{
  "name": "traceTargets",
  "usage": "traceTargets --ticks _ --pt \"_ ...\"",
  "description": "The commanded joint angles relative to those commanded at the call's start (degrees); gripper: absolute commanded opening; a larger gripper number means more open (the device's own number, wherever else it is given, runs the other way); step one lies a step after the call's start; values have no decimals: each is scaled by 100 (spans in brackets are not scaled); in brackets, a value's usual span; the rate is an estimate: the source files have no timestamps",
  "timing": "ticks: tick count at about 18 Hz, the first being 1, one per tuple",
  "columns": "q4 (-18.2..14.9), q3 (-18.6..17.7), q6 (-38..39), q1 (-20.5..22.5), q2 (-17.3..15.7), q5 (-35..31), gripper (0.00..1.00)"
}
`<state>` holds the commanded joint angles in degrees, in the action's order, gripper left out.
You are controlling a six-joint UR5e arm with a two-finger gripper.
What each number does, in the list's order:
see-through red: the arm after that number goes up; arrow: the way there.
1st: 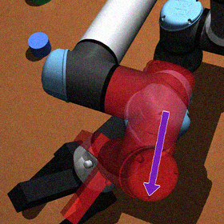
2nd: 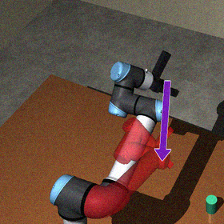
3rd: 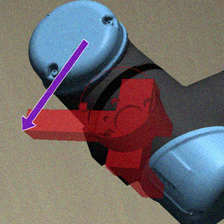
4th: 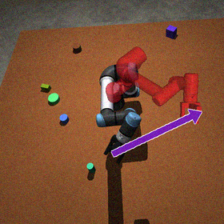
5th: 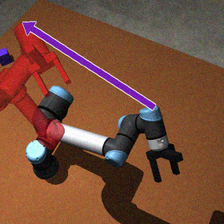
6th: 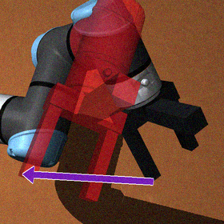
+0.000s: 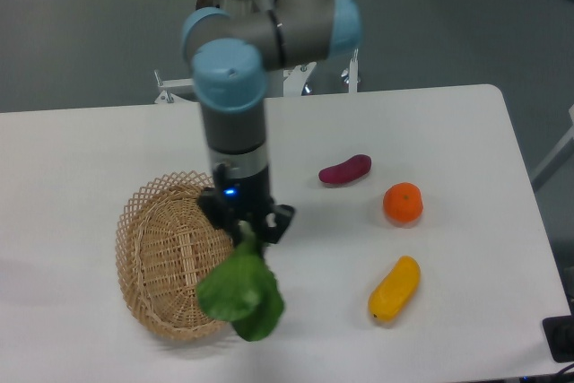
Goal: Pick up the green vegetable from the basket
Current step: 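Carry the held bok choy up and away from the basket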
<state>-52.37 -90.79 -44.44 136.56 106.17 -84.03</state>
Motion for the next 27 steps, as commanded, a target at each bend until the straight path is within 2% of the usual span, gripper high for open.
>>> traceTargets --ticks 2,5,8,10,13,27 --pt "-359 9 -659 404 -26 158 43" --pt "-834 9 -1679 1028 -237 168 43" --pt "-1142 0 -2523 1530 -351 168 43" --pt "-1196 -26 -2893 1768 -387 168 43" --pt "-1196 -26 -3044 1883 -387 159 43" --pt "-1179 -9 -3036 1874 -387 176 43"
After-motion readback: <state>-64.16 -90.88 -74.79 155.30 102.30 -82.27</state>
